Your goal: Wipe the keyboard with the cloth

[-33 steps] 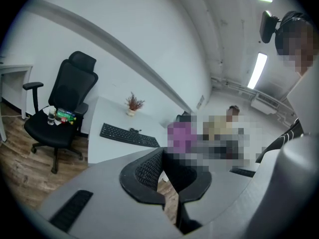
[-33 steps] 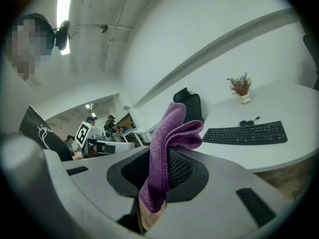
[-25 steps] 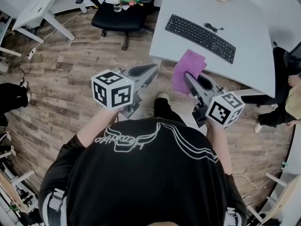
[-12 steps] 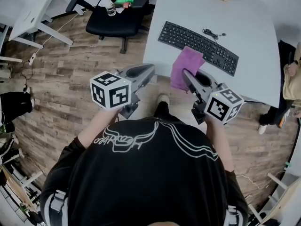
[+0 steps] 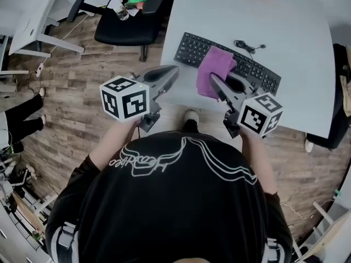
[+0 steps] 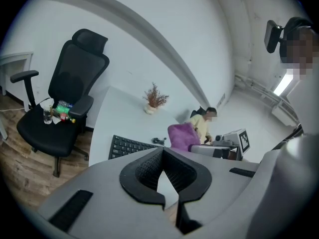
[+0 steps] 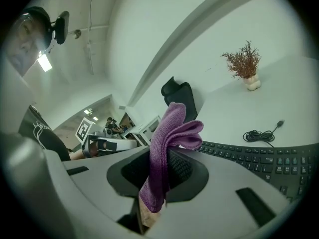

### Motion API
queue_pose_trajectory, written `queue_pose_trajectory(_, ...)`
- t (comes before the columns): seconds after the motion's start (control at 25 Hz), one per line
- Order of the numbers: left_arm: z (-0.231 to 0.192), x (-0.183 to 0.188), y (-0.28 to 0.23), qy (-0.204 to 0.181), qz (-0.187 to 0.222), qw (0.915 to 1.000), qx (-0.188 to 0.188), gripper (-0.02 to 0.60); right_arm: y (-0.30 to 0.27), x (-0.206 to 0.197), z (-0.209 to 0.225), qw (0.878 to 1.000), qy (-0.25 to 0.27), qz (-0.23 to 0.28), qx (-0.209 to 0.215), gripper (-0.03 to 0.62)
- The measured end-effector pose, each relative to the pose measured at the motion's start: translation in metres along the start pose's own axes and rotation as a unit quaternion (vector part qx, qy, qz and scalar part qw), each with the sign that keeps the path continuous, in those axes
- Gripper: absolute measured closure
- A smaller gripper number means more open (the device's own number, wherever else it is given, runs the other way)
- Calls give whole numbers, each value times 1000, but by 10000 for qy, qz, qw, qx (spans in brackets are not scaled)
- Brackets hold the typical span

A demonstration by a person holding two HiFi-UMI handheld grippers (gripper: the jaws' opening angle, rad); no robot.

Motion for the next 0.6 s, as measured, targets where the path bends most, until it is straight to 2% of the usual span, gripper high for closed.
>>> queue_pose_trajectory(0.24, -18, 11, -3, 71, -93, 9999, 21, 577, -21, 17, 10, 10000, -61, 25, -42, 540)
queue_pose_trajectory(0.6, -58, 26, -4, -104, -515, 9981, -320, 577, -70, 42, 8, 9993, -124, 144, -326, 539)
Point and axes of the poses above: the fingertips, and each gripper's own axes: y backward along the fingers, z to its right, x out of its top, the point moved 3 cm from there along y, backward along the fingers, and after that the axes turned 1 degree about x, right-handed, at the moved point
